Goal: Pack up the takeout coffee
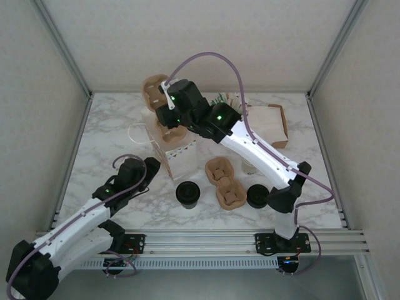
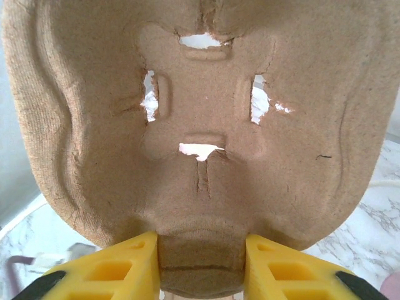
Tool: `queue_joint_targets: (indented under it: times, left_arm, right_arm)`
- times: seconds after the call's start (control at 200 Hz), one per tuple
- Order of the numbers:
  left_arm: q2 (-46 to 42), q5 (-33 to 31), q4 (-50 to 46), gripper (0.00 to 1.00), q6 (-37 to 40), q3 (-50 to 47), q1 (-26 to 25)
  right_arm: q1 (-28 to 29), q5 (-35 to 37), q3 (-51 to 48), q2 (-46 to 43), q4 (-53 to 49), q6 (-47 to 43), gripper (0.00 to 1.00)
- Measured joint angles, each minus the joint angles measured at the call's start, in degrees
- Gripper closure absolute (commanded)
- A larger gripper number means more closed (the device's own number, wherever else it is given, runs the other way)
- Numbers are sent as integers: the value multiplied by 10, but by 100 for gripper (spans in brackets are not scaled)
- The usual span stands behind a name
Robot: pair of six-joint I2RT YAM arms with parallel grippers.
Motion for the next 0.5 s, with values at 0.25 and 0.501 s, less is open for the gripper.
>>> queue_joint_targets:
  times: [0.25, 0.501]
  left_arm:
    - [-61, -54, -108, 20, 52, 62, 0]
    - [-70, -118, -196, 18, 119, 151, 0]
  right_arm:
    - [0, 22, 83, 65, -56, -10, 65]
    - [7, 44, 118, 105, -124, -15, 65]
